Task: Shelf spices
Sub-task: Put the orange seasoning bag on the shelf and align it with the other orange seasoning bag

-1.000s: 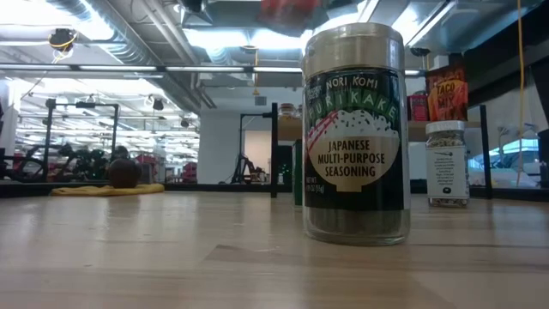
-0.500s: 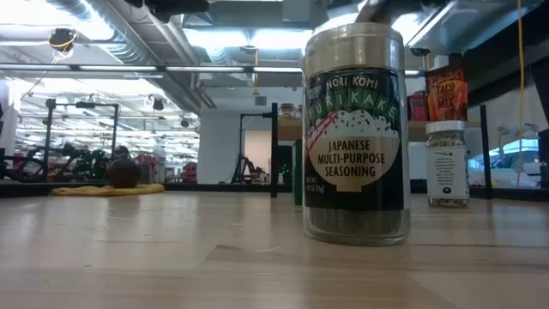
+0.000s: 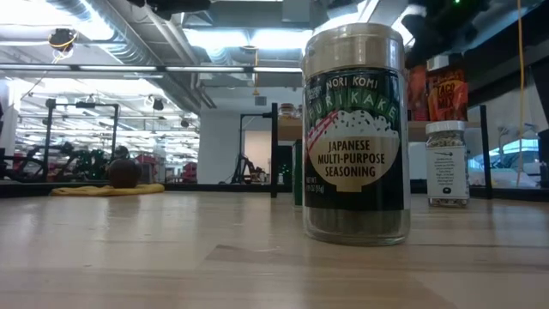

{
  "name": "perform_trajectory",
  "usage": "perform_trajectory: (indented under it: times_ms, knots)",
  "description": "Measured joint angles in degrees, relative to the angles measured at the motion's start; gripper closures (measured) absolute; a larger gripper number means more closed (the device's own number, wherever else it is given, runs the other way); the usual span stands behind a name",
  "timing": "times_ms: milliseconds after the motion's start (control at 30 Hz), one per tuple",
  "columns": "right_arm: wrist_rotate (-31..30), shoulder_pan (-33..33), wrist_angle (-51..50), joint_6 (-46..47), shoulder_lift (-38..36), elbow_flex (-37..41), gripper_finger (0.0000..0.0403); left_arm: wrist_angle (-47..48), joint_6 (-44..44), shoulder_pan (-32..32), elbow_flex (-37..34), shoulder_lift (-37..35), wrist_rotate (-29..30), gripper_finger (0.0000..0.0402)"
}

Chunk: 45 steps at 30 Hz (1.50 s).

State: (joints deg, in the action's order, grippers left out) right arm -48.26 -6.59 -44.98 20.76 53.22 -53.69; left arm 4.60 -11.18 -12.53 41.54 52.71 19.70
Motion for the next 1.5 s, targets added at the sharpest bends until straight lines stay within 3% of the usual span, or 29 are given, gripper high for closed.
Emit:
perform_trajectory:
  times_ms: [333,767,1300,1500]
  knots:
    - [0.24,-3.26,-9.89,3.13,1.02,0.02,0.0391,-0.07,-0.13,0.00,0.00,0.00,0.00,0.0251]
    - [-5.19,-3.23,-14.13,2.82,0.98,0.02,0.0384,-0.70,-0.15,0.00,0.00,0.00,0.00,0.0251]
    - [-6.57,-6.23,-11.72,2.86,1.01,3.53,0.0344,-0.57,-0.14,0.00,0.00,0.00,0.00,0.0251]
    - [-7.27,-6.56,-11.68,2.40,1.02,3.61,0.0310,-0.50,-0.13,0.00,0.00,0.00,0.00,0.0251]
